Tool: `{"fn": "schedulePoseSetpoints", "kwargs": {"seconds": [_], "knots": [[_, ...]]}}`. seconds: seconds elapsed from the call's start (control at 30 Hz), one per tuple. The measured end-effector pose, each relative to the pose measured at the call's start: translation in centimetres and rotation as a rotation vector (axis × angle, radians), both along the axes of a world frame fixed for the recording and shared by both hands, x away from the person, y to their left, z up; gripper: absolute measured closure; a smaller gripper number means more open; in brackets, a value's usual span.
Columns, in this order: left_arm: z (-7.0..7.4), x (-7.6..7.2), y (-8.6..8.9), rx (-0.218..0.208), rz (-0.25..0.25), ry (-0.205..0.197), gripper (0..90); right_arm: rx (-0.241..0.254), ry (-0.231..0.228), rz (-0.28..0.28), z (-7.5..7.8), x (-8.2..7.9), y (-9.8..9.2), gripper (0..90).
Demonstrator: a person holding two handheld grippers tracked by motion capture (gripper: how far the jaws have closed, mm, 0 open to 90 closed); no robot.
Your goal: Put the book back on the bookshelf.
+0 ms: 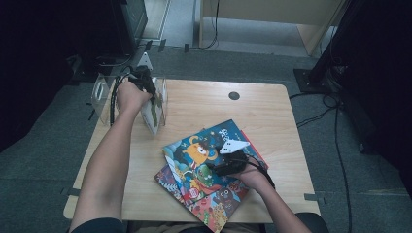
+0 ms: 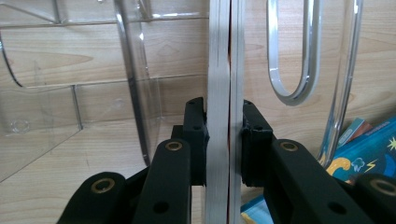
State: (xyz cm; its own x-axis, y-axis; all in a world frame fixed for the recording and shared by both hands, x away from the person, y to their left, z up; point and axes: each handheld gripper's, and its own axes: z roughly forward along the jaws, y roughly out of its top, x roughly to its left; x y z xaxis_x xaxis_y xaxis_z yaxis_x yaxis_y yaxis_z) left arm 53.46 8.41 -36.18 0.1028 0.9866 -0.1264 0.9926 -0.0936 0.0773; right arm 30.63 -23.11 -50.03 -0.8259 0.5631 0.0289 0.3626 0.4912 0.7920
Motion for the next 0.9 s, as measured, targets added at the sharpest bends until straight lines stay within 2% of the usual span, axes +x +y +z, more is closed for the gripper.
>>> {"fn": "schedulePoseSetpoints", "kwargs": {"seconds": [0.63, 0.77, 0.9], "knots": [[-0.66, 0.46, 0.02, 0.007, 0.003, 0.009, 76.6, 0.001, -0.001, 0.000, 0.00, 0.00, -0.01, 25.5], [-0.86, 0.45, 0.19, -0.015, 0.006, 0.002, 75.7, 0.001, 0.000, 0.000, 0.00, 0.00, 0.00, 25.5], [-0.72, 0.43, 0.29, -0.017, 0.005, -0.003, 74.8, 0.000, 0.000, 0.000, 0.01, -0.01, -0.01, 25.5]]}}
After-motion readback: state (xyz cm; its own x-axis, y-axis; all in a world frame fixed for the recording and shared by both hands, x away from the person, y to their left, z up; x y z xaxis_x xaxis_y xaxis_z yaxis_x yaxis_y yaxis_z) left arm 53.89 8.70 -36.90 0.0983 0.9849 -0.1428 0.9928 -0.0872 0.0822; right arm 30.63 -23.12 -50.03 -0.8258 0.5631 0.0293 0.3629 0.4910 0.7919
